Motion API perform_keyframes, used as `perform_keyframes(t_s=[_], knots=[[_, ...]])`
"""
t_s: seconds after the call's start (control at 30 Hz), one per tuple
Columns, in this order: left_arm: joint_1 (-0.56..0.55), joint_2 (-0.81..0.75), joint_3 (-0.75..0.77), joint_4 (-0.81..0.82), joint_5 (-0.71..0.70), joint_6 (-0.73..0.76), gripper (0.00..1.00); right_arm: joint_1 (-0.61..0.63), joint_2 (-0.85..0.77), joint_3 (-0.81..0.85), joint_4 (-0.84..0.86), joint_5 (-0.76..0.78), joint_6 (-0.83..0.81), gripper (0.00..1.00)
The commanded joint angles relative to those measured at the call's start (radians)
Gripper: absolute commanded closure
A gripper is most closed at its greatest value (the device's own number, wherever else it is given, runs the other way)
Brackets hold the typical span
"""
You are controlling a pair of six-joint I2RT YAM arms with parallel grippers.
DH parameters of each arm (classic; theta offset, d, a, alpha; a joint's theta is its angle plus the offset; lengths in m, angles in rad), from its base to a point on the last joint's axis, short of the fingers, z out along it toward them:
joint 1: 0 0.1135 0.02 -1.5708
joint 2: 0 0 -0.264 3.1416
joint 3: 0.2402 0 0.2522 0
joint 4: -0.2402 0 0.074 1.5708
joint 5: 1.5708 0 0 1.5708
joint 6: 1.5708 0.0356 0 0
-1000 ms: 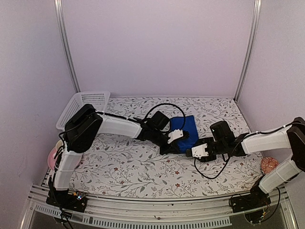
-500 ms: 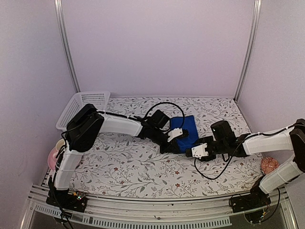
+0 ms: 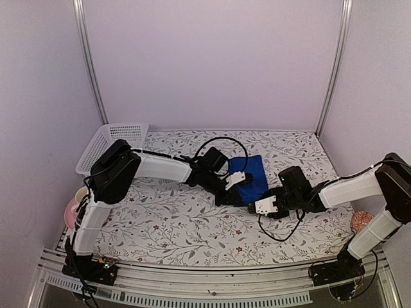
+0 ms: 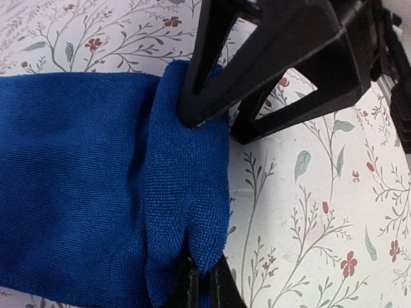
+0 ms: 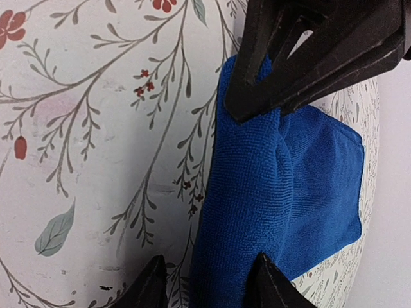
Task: Roll the towels
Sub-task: Roll the towel at the center of the board.
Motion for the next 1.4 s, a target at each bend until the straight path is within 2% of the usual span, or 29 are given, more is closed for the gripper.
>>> perform_keyframes(t_s=[0.0, 0.2, 0.3, 0.37, 0.53, 0.7, 0.8, 0.97, 1.37], knots=[[0.005, 0.053, -0.011, -0.096, 0.002, -0.006, 1.0, 0.007, 0.045, 0.027, 0.006, 0.054, 0.023, 0.56], [0.01, 0.053, -0.009, -0.108, 0.009, 0.005, 0.99, 0.008, 0.085, 0.049, 0.009, 0.091, 0.048, 0.63], [0.012, 0.047, -0.012, -0.11, 0.012, 0.009, 0.96, 0.007, 0.1, 0.056, -0.015, 0.088, 0.049, 0.71], [0.016, 0.038, -0.015, -0.109, 0.011, 0.008, 0.88, 0.007, 0.103, 0.071, -0.059, 0.068, 0.051, 0.77], [0.021, -0.033, -0.09, -0.024, -0.023, -0.003, 0.59, 0.006, 0.103, 0.117, -0.183, 0.011, 0.07, 0.84], [0.023, -0.165, -0.246, 0.16, -0.102, -0.018, 0.43, 0.001, 0.112, 0.188, -0.33, -0.047, 0.103, 0.85], [0.022, -0.244, -0.358, 0.292, -0.161, -0.016, 0.38, -0.009, 0.12, 0.225, -0.43, -0.094, 0.122, 0.85], [0.011, -0.333, -0.512, 0.483, -0.263, 0.036, 0.34, -0.049, 0.17, 0.315, -0.593, -0.203, 0.147, 0.85], [-0.134, -0.349, -0.676, 0.766, -0.535, 0.285, 0.35, -0.137, 0.349, 0.571, -0.974, -0.423, 0.147, 0.82]])
